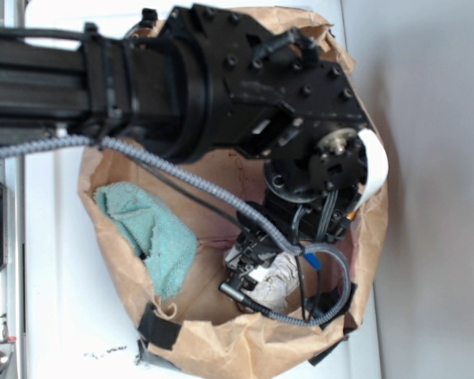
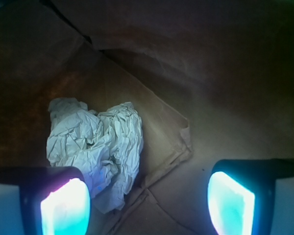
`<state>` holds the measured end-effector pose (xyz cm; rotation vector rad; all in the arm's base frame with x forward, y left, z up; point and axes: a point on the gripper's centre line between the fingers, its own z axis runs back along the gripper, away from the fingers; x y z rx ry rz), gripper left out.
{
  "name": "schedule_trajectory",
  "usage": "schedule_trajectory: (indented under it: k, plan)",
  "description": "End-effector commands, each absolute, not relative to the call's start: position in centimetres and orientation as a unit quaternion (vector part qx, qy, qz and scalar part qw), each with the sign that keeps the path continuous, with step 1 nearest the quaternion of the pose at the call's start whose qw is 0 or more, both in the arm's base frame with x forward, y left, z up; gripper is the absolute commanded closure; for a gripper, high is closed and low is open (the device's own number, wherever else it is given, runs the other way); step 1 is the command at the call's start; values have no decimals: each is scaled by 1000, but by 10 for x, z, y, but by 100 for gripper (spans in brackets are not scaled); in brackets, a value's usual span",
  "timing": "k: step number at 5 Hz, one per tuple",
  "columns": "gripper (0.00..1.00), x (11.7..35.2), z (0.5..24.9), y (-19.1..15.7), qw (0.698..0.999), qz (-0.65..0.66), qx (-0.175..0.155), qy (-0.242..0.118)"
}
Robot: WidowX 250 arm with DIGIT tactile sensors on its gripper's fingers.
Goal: Grab the white paper.
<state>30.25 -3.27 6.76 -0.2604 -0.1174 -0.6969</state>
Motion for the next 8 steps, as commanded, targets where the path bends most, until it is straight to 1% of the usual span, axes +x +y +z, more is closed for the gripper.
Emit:
schedule_trajectory:
  k: [1, 2, 3, 4, 5, 6, 7, 8]
  plan:
    - [0, 287, 91, -56, 910, -386, -122, -88]
    - [0, 283, 90, -65, 890, -425, -146, -85]
    - [0, 289, 88, -63, 886, -427, -153, -94]
    - [0, 296, 78, -68, 888, -428, -141, -85]
    - [0, 306, 47, -74, 886, -441, -130, -54]
    - [0, 313, 32, -75, 887, -442, -127, -37]
    - [100, 321, 32, -66, 894, -426, -128, -48]
    - [100, 327, 34, -62, 898, -419, -127, -54]
